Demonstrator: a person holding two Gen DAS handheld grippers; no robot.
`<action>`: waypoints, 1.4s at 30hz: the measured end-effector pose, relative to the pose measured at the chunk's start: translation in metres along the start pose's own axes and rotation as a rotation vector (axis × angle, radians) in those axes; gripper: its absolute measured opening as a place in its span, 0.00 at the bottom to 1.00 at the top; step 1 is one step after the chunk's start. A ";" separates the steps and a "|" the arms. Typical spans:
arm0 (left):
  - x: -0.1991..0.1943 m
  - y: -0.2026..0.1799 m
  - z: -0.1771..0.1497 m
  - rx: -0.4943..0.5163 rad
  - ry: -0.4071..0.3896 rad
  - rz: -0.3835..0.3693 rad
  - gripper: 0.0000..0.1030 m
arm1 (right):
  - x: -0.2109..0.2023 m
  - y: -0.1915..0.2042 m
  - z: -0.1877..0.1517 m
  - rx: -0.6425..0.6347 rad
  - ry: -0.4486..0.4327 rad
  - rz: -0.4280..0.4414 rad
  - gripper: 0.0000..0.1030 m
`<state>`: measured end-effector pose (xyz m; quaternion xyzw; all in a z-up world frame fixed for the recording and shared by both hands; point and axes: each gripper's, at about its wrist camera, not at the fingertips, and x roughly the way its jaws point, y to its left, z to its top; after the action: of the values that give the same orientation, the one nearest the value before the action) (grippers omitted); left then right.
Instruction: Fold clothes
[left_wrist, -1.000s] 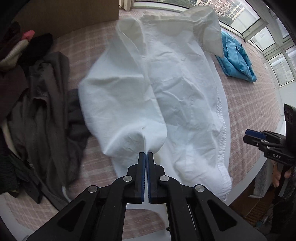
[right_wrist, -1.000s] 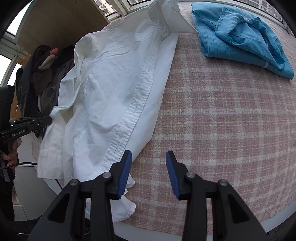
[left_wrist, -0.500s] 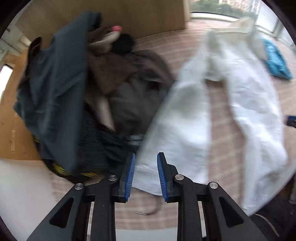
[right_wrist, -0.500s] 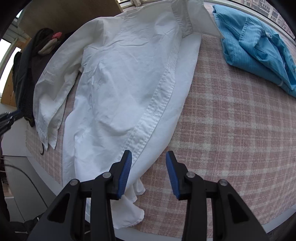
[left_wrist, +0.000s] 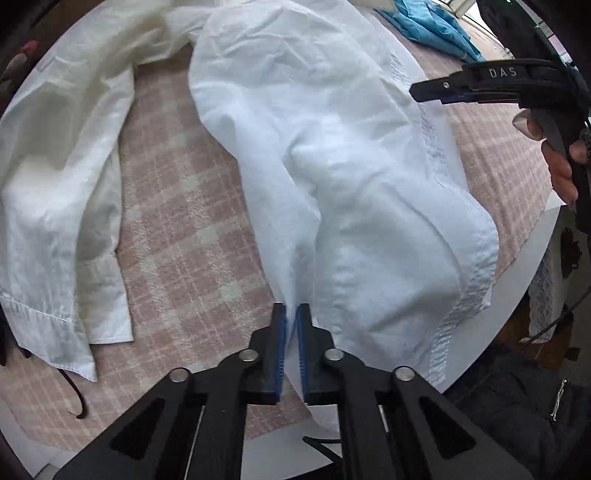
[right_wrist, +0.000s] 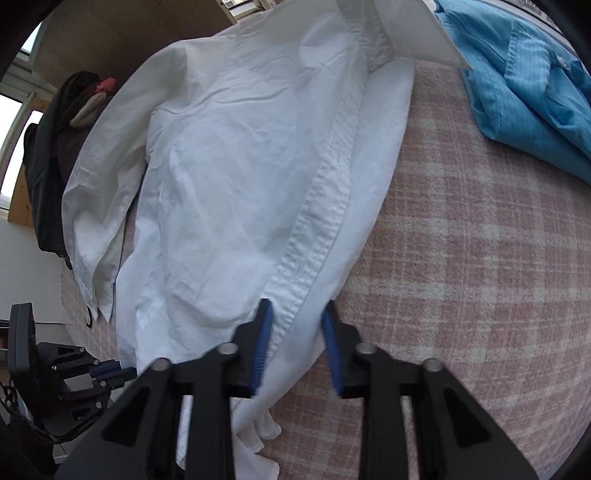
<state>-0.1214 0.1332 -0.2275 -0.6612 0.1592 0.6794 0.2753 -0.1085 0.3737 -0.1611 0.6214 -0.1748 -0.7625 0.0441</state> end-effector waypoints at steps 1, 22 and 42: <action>-0.006 0.005 0.002 -0.012 -0.015 -0.003 0.01 | -0.002 0.002 0.004 -0.006 -0.006 0.016 0.04; -0.050 0.000 0.008 0.019 -0.043 -0.052 0.16 | -0.033 0.000 -0.015 -0.001 0.070 0.077 0.32; -0.004 -0.107 0.007 0.261 -0.059 0.018 0.11 | 0.007 0.023 -0.010 -0.007 0.066 0.075 0.06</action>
<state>-0.0644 0.2222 -0.2073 -0.5982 0.2440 0.6744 0.3575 -0.1041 0.3481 -0.1619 0.6389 -0.1938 -0.7400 0.0807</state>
